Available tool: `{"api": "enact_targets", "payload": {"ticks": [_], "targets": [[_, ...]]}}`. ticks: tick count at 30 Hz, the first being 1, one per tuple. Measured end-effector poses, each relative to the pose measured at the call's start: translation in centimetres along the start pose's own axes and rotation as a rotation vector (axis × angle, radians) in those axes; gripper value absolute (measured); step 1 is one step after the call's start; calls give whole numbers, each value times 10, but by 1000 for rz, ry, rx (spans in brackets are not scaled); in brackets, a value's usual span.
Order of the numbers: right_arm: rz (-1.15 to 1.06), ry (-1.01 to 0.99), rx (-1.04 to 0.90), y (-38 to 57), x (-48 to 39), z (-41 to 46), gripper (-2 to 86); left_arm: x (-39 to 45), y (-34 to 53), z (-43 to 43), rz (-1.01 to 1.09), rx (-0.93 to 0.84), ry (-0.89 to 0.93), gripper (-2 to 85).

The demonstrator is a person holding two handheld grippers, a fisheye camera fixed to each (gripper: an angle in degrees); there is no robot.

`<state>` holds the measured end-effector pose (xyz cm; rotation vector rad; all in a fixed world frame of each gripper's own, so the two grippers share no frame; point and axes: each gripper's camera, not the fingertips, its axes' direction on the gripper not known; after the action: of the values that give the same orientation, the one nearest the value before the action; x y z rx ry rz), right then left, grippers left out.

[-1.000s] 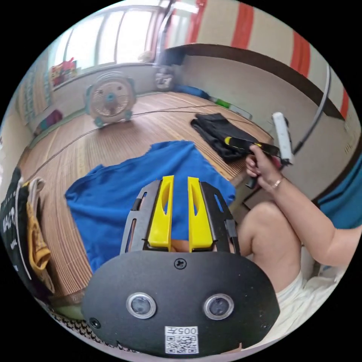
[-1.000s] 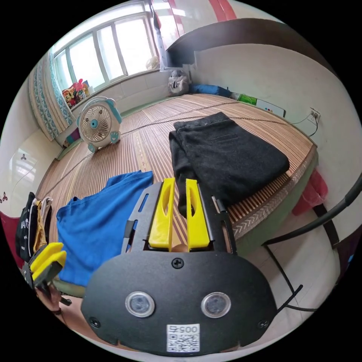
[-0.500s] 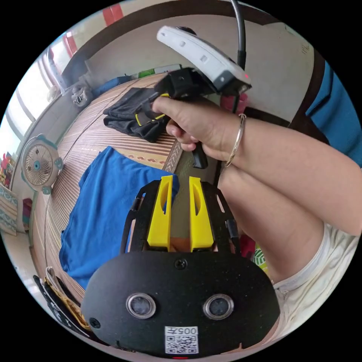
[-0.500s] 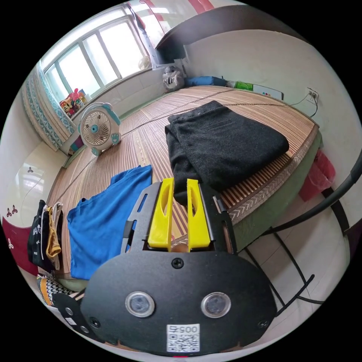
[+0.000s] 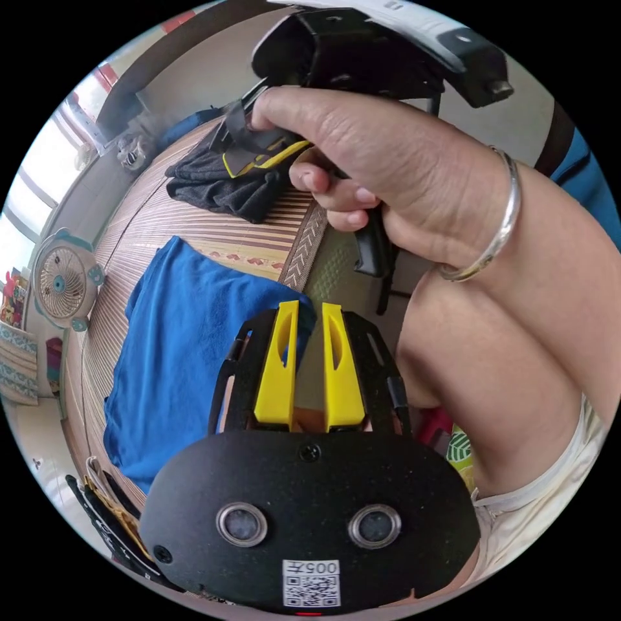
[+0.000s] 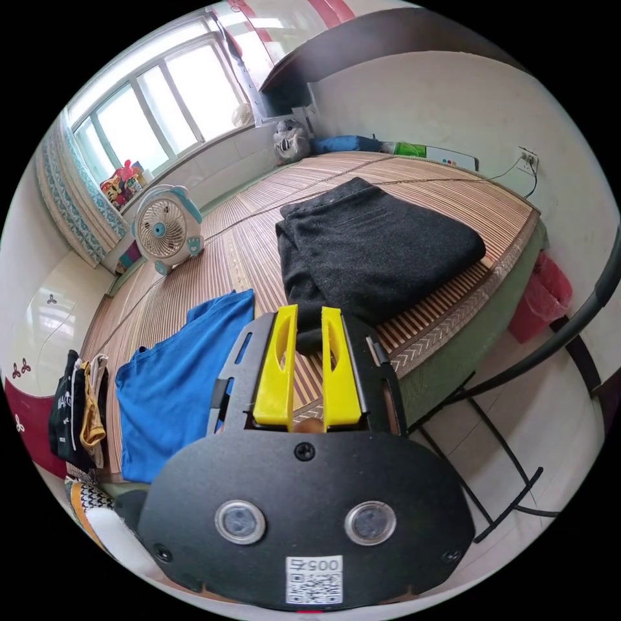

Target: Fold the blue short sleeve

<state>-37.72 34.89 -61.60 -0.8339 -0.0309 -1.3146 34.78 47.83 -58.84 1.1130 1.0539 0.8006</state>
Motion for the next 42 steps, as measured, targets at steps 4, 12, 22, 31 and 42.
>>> {"api": "enact_targets", "payload": {"ticks": [4,12,22,31,42], "targets": [[5,-11,-3,-7,8,3,35,-11,7,-1,-29,-6,18,37],[9,-45,-28,-24,22,12,43,-49,43,-34,-133,131,148,8],[90,-448,-269,-60,48,59,103,-136,152,-87,-400,385,241,3],[140,-562,-408,-101,41,109,123,-171,215,-88,-460,399,223,3],[134,-497,-434,-122,20,149,58,-185,252,-82,-477,410,241,2]]}}
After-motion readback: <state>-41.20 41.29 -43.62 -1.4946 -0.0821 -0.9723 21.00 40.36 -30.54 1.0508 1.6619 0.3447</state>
